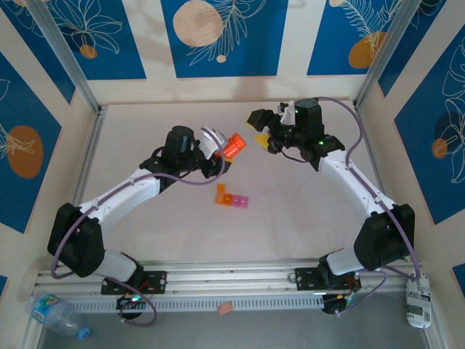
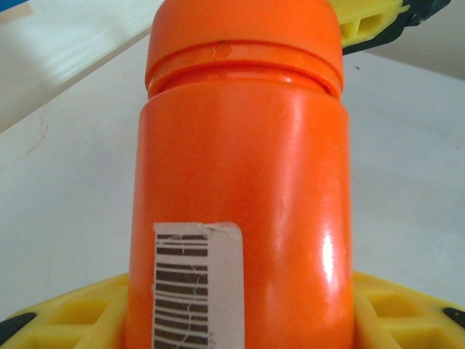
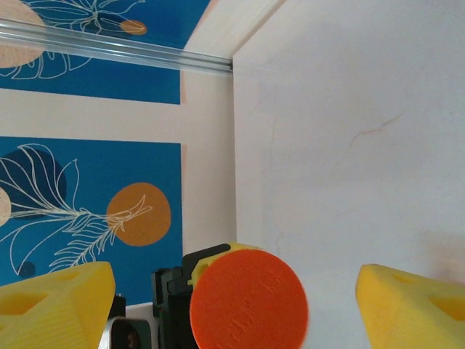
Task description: Sort the pills into containers
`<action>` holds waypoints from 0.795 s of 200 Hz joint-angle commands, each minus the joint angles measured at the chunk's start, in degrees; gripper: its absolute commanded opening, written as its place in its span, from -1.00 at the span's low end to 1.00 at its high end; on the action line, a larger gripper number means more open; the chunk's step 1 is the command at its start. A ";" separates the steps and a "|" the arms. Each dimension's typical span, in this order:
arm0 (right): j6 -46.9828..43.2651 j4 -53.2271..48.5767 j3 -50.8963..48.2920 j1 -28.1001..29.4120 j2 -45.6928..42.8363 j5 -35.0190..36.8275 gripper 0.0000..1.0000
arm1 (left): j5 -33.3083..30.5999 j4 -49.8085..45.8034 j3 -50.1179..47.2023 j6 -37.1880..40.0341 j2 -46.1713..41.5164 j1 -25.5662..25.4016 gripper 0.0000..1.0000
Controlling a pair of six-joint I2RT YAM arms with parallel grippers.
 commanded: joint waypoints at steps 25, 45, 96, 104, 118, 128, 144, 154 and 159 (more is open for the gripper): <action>1.21 -5.27 3.62 3.21 3.15 1.53 0.68 | -2.45 -1.36 2.87 3.63 1.07 -1.30 -1.00; 1.14 -5.54 3.72 4.03 3.55 1.38 0.61 | -2.60 -1.47 2.91 3.74 1.15 -1.44 -1.00; 0.37 -6.84 3.63 5.02 3.61 1.22 0.49 | -2.76 -1.52 2.99 3.68 1.22 -1.62 -1.00; 0.29 -6.68 3.38 5.10 3.63 0.97 0.48 | -2.77 -1.52 2.97 3.71 1.24 -1.60 -1.00; 0.17 -6.42 2.85 5.19 3.46 0.97 0.37 | -2.76 -1.52 3.05 3.68 1.22 -1.62 -1.00; 0.02 -6.25 2.60 5.19 3.29 0.96 0.21 | -2.83 -1.51 3.02 3.64 1.22 -1.63 -1.00; -0.47 -6.20 2.56 5.21 3.08 0.99 0.07 | -2.83 -1.42 3.05 3.61 1.13 -1.64 -1.00; -1.10 -6.27 2.67 5.19 3.19 0.81 -0.04 | -2.76 -1.38 3.00 3.47 1.15 -1.66 -1.00; -1.50 -6.35 2.79 5.23 3.23 0.74 -0.10 | -2.76 -1.34 3.00 3.41 1.15 -1.62 -1.00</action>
